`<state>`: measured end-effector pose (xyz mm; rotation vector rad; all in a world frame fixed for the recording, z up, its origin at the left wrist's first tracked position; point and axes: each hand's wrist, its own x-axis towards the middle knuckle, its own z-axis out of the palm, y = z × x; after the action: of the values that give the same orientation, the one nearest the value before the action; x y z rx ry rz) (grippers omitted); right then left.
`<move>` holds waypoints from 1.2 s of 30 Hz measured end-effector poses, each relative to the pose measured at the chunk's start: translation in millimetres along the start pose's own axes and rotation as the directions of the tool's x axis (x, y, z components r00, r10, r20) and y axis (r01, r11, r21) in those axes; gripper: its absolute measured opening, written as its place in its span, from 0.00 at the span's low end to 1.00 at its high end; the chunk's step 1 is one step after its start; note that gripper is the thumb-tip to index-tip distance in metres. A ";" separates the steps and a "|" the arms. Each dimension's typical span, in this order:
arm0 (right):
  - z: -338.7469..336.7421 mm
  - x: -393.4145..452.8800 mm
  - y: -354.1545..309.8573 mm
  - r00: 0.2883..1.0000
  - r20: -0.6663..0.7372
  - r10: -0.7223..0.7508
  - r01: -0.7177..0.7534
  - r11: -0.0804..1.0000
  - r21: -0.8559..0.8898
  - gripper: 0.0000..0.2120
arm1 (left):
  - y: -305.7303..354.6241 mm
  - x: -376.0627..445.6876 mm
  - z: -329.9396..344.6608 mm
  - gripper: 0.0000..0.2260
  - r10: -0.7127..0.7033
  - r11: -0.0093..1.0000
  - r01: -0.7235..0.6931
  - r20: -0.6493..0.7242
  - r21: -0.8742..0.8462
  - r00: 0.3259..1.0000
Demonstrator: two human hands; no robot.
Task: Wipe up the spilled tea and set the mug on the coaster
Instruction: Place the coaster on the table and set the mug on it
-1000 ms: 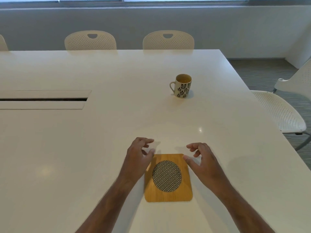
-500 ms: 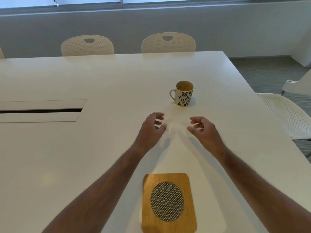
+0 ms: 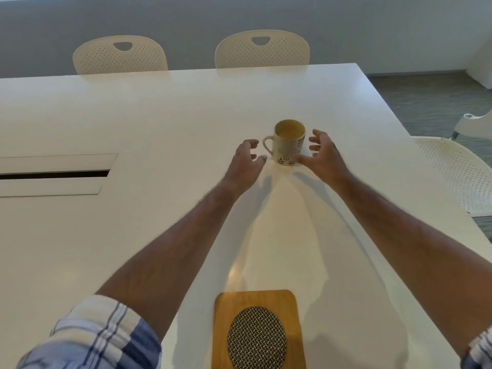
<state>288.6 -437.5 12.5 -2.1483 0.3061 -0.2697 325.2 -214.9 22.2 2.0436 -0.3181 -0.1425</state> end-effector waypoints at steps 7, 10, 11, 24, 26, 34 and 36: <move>11.6 26.8 -5.9 0.997 0.073 -0.027 0.023 0.999 0.045 0.58 | -0.7 32.7 9.1 0.14 0.008 0.999 -0.008 0.012 -0.039 1.000; 17.1 30.7 -7.6 0.997 0.061 -0.039 0.036 0.998 0.053 0.57 | -0.7 39.2 10.5 0.11 0.029 0.997 -0.028 0.009 -0.066 1.000; 18.4 31.4 -7.7 0.998 0.054 -0.040 0.037 0.998 0.056 0.55 | -1.1 40.3 10.6 0.11 0.033 0.996 -0.032 0.006 -0.080 0.999; 13.5 30.3 -12.7 0.995 -0.011 -0.097 0.097 0.995 0.038 0.43 | 10.4 44.5 16.2 0.08 -0.003 0.986 0.000 -0.018 -0.167 1.000; 9.3 29.2 -17.3 0.995 -0.024 -0.099 0.100 0.994 0.042 0.43 | 16.3 44.1 13.2 0.07 0.005 0.985 -0.007 -0.011 -0.173 1.000; -13.9 17.7 -47.8 0.988 -0.079 -0.136 0.140 0.989 0.056 0.43 | 50.5 33.2 -5.7 0.06 0.069 0.979 -0.072 -0.023 -0.191 0.997; -19.0 11.2 -55.4 0.986 -0.084 -0.145 0.151 0.987 0.059 0.43 | 56.6 27.0 -11.5 0.07 0.079 0.978 -0.081 -0.019 -0.193 0.997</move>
<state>299.8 -425.5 69.8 -2.1021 0.1801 -0.4448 344.5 -238.1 78.4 1.8350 -0.3646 -0.1077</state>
